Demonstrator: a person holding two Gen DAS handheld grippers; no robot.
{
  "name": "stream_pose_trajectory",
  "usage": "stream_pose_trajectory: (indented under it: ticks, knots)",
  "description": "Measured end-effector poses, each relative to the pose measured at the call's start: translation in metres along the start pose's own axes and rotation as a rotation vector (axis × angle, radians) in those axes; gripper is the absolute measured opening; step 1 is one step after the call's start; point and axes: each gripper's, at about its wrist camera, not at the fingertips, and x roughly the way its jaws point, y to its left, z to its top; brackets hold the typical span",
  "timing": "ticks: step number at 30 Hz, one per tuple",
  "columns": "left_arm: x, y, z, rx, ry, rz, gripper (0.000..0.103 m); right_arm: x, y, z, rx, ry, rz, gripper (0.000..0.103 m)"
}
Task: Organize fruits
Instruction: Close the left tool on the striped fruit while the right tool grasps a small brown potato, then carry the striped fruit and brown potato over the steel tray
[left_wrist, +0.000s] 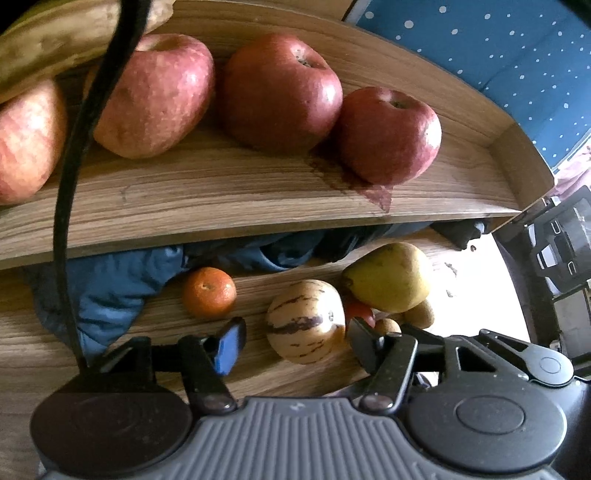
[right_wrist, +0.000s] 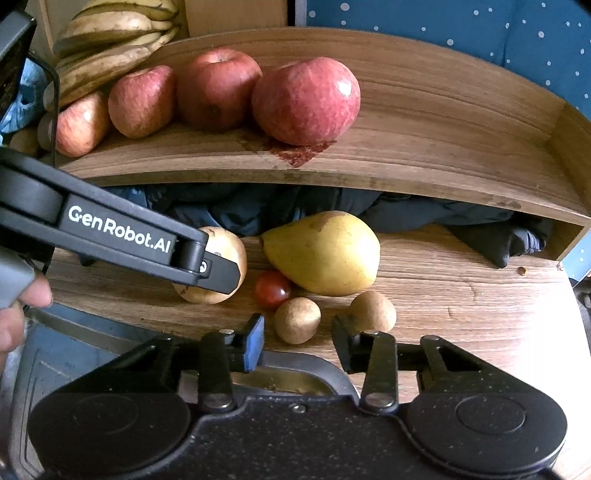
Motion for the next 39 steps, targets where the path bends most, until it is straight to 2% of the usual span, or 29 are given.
stream_pose_trajectory:
  ticks: [4, 7, 39]
  knots:
    - [0.001, 0.000, 0.000, 0.002, 0.001, -0.013, 0.055, 0.000, -0.001, -0.001, 0.000, 0.002, 0.004, 0.030]
    - [0.001, 0.000, 0.000, 0.001, 0.001, -0.024, 0.052, 0.000, -0.001, -0.001, 0.000, 0.002, 0.005, 0.029]
    - [-0.019, -0.009, -0.015, 0.000, -0.037, -0.021, 0.050, -0.023, -0.003, -0.012, 0.025, -0.041, 0.013, 0.029]
